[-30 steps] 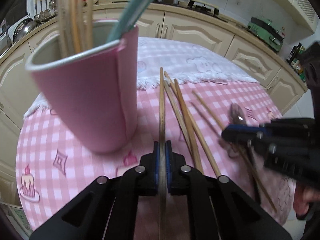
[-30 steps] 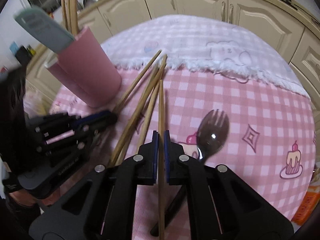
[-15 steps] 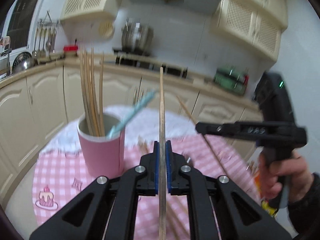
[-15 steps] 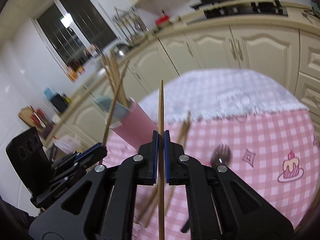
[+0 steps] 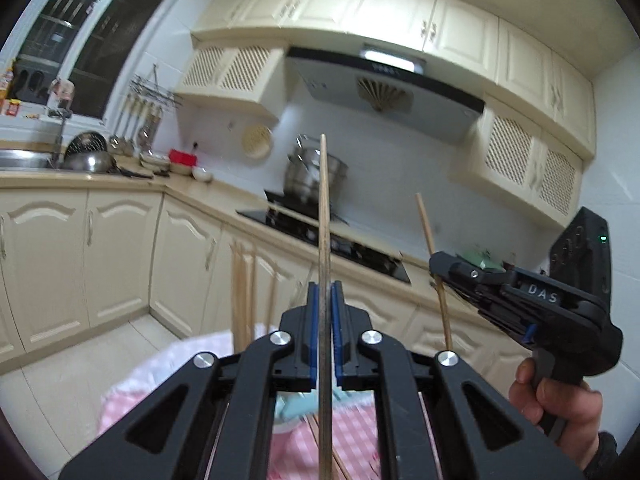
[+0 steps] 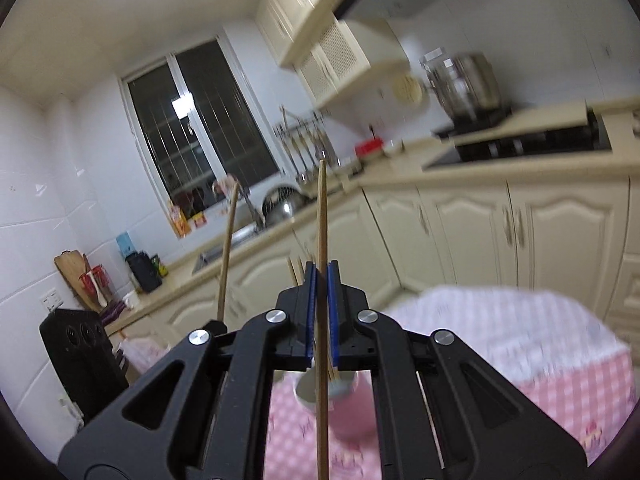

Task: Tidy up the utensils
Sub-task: 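Lift both chopsticks and drop them into the pink cup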

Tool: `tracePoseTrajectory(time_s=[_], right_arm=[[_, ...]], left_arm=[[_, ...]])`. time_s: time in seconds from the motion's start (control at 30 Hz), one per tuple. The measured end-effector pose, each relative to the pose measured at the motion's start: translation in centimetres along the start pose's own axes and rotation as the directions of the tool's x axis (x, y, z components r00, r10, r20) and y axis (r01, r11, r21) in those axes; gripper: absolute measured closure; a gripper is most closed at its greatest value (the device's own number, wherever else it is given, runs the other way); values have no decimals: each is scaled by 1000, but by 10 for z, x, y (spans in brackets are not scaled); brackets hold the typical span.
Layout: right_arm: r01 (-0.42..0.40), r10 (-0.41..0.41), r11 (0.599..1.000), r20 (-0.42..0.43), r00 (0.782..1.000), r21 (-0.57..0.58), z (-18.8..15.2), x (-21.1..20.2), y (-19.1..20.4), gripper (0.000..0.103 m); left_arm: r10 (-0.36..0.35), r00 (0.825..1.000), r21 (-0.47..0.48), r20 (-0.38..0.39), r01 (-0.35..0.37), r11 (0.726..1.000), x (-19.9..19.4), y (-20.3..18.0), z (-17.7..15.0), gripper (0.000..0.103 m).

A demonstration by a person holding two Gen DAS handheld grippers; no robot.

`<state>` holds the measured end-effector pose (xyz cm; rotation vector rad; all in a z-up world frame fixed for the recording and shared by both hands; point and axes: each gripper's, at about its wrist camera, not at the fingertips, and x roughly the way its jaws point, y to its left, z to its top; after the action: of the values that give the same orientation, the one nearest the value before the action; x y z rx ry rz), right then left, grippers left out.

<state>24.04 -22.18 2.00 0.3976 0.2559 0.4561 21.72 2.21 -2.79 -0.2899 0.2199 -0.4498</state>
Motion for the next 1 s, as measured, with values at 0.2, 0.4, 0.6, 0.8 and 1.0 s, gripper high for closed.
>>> tracePoseTrajectory(time_s=[0.2, 0.4, 0.6, 0.8, 1.0], right_arm=[[8, -4, 999, 99, 995, -46, 19, 34, 8, 97], [-10, 15, 999, 113, 993, -42, 25, 61, -3, 97], [14, -14, 1000, 157, 987, -2, 22, 61, 2, 97], [60, -56, 998, 122, 991, -31, 14, 81, 12, 97], [126, -123, 992, 82, 989, -24, 6, 95, 21, 97]], left_arm=[[36, 997, 30, 70, -39, 999, 23, 4, 25, 98], [59, 994, 51, 90, -64, 997, 56, 8, 30, 98], [73, 996, 37, 56, -75, 996, 76, 22, 18, 98], [46, 998, 30, 44, -48, 998, 86, 37, 15, 98], [44, 999, -18, 27, -44, 999, 92, 57, 6, 98]])
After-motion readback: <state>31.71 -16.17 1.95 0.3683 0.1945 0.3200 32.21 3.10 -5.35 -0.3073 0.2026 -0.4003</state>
